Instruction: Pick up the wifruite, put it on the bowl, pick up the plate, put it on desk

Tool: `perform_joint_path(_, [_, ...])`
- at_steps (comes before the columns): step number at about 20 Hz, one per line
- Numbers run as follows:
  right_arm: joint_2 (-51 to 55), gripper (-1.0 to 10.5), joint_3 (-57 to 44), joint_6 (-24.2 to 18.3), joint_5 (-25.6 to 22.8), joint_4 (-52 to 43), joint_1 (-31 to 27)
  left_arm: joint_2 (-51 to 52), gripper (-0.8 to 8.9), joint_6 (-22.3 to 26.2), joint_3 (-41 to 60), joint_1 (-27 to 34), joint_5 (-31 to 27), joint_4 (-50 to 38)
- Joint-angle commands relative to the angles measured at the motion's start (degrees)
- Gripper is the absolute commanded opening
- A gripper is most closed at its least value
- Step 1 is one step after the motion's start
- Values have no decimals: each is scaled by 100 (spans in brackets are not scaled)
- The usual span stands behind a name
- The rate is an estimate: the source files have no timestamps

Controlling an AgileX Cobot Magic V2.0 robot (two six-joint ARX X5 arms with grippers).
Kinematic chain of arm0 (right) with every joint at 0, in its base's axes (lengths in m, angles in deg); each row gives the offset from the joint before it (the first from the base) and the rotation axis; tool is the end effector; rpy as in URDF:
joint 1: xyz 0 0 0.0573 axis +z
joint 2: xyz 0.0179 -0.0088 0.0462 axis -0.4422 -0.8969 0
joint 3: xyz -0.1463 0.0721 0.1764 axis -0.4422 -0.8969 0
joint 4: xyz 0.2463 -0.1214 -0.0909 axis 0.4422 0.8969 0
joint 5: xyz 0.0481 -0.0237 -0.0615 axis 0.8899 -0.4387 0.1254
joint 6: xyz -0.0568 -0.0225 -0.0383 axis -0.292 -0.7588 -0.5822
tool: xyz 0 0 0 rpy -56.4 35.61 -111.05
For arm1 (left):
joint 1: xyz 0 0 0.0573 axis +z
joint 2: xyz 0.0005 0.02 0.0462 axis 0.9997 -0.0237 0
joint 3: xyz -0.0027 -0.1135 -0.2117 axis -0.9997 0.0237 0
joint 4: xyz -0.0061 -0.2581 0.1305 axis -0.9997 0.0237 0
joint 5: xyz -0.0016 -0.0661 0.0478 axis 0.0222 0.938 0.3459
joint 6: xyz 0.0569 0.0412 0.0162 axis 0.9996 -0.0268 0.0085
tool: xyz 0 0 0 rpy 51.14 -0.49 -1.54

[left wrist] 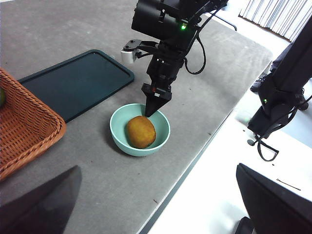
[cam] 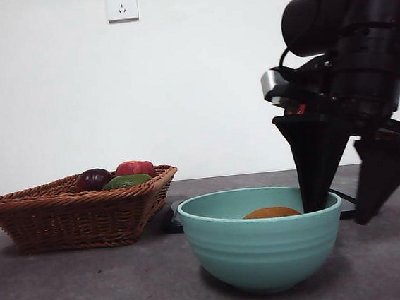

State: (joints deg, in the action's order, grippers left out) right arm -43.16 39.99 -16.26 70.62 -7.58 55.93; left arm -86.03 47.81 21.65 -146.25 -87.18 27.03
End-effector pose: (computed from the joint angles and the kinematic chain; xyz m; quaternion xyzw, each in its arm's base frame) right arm 0.2659 0.1700 0.1189 -0.0194 0.6486 0.2572 0.7161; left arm 0.0603 -0.0993 0.3572 0.0146 0.2348 -0.4672 0.8523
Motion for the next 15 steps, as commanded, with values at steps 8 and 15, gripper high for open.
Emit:
perform_joint_path(8, [-103, 5, 96, 450, -42, -297, 538, -7, 500, 9, -61, -48, 4, -66])
perform_joint_path(15, [-160, 5, 669, 455, -317, 81, 522, -7, 500, 9, -63, -48, 7, -66])
